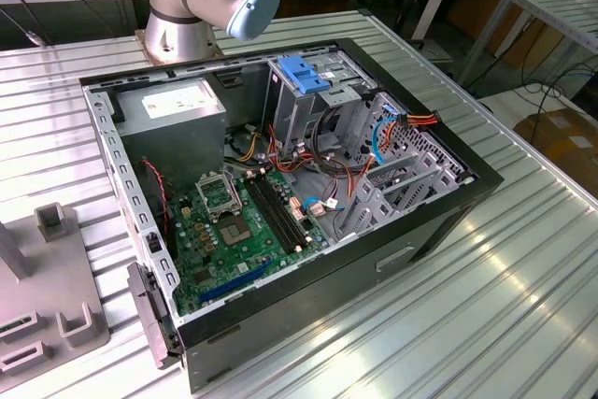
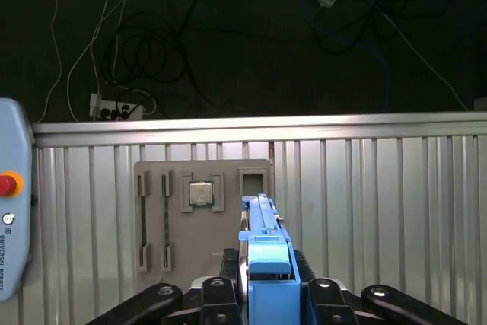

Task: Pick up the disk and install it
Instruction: 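Pick up the disk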

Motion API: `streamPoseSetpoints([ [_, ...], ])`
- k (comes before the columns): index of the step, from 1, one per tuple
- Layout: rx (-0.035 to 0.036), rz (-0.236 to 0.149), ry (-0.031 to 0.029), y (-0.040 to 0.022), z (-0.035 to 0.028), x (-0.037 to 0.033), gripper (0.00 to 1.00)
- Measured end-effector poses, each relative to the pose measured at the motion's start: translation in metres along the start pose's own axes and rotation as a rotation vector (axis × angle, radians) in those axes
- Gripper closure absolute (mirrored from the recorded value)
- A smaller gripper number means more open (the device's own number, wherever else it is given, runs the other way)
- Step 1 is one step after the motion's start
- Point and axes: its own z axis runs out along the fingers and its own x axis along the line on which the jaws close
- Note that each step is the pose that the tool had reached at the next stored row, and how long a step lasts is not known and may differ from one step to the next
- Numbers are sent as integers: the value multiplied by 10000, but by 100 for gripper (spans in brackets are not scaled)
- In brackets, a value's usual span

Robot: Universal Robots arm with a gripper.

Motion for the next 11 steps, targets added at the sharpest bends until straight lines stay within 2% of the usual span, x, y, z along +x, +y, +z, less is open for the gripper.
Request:
streamPoseSetpoints([
  [11,1,0,-1,-124,-1,-4,63],
])
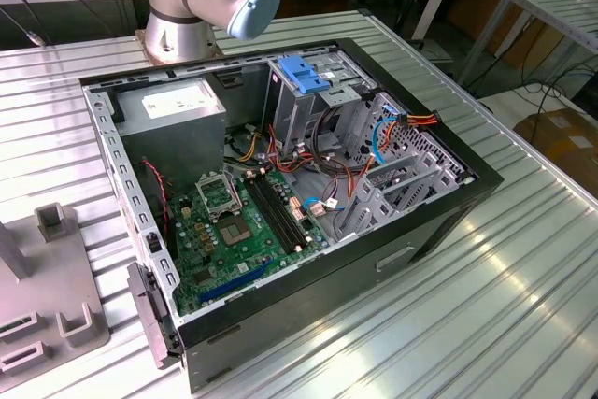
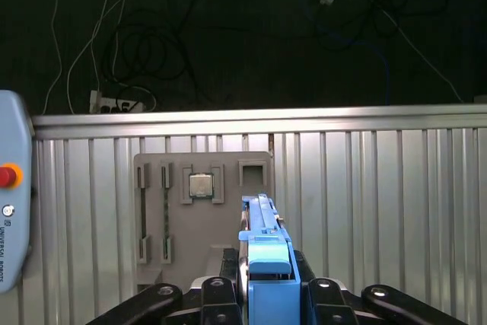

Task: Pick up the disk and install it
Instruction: 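Pick up the disk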

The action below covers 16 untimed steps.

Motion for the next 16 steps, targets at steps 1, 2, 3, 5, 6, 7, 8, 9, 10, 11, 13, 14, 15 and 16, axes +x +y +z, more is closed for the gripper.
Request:
streamPoseSetpoints([
  [1,-1,0,0,-10,-1,0,63],
  [2,-1,1,0,-26,-1,-1,63],
  [3,0,0,1,-34,-1,-1,63],
  [5,-1,0,0,-68,-1,-2,63],
  [6,-1,0,0,-82,-2,-3,63],
  [7,0,0,0,-96,-1,-3,63],
  [8,-1,0,1,-105,-2,-3,63],
  [9,-1,0,1,-115,-2,-4,63],
  [10,-1,0,1,-130,-2,-4,63],
  [11,0,0,0,-139,-2,-4,63],
  [13,-1,0,1,-161,-2,-5,63],
  [14,-1,0,1,-171,-2,-5,63],
  [15,-1,0,1,-183,-3,-6,63],
  [16,0,0,0,-194,-2,-6,63],
])
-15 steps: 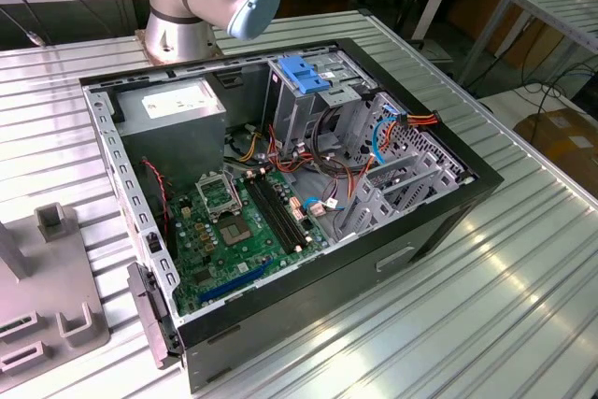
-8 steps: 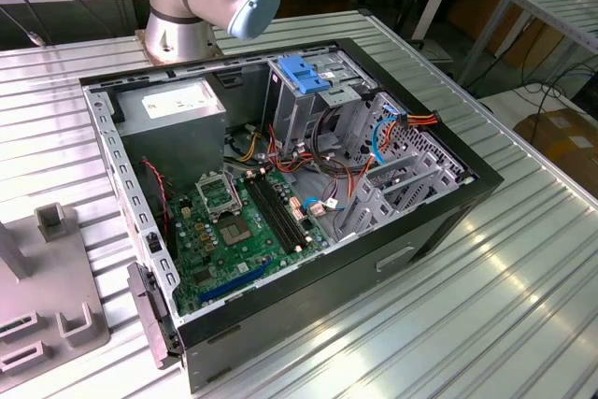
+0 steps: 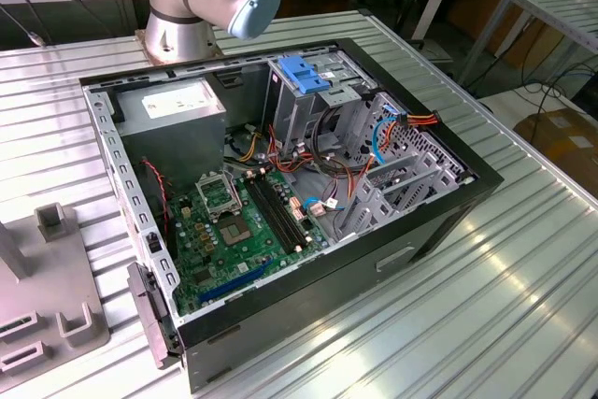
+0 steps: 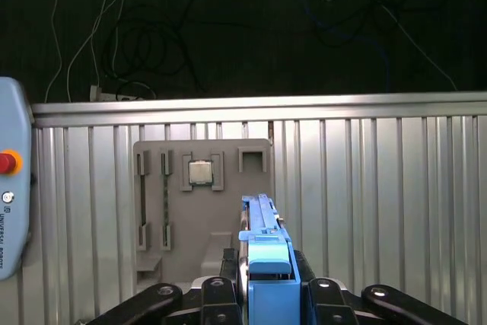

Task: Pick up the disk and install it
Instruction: 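Pick up the disk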

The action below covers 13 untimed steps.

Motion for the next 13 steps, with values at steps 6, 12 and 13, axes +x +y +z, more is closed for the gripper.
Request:
streamPoseSetpoints([
  [6,0,0,1,-97,-1,-3,63],
  [12,0,0,1,-173,-2,-5,63],
  [13,-1,0,1,-183,-3,-6,63],
])
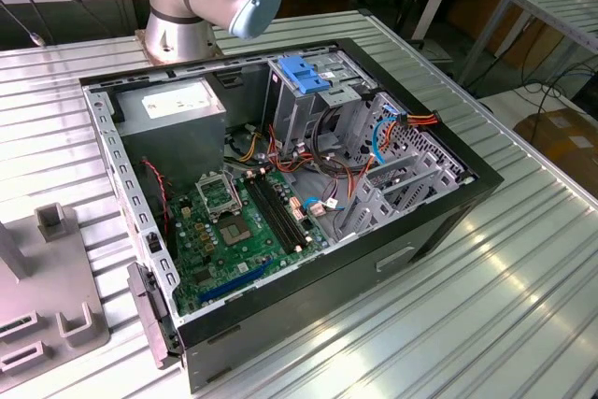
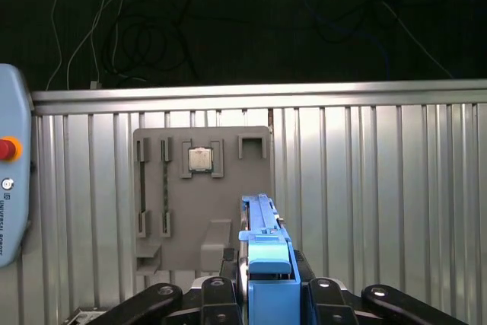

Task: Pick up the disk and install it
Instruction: 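Pick up the disk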

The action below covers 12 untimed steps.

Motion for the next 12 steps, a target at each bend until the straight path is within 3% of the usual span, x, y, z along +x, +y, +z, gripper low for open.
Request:
streamPoseSetpoints([
  [12,0,0,0,-229,-2,-7,63],
])
